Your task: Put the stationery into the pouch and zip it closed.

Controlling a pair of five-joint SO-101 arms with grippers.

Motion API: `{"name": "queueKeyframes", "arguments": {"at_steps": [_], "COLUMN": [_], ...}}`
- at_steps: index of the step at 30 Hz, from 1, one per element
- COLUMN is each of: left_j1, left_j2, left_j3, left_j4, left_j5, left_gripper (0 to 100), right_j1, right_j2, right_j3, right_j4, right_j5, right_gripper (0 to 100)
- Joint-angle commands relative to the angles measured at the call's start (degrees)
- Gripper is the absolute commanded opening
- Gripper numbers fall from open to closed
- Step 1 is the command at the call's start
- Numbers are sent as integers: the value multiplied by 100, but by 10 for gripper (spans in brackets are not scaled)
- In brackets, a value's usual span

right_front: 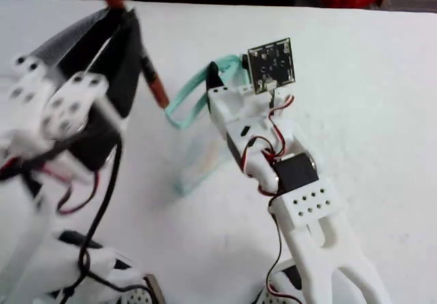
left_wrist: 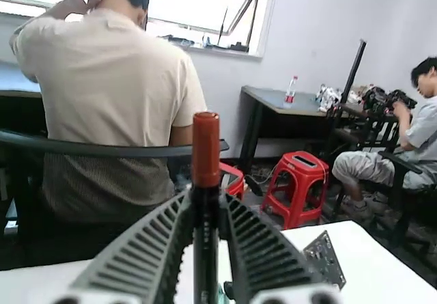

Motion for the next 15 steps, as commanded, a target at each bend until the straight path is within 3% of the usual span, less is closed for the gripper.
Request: {"name": "queueKeyframes", "arguments": {"at_steps": [1, 9, 15], "left_j1": [84, 92, 92], "left_j2": [-356, -813, -1798], "left_j3": [-79, 18, 1705], "left_j4": [105, 158, 141], "left_j5": [-44, -44, -44], "left_gripper": [24, 24, 24], "right_j1": [13, 13, 13], "right_j2": [127, 145, 154], "right_j3": [457, 457, 457], "right_j4": [40, 40, 40], "right_j5": [18, 18, 18], "right_gripper": [204, 204, 204]}}
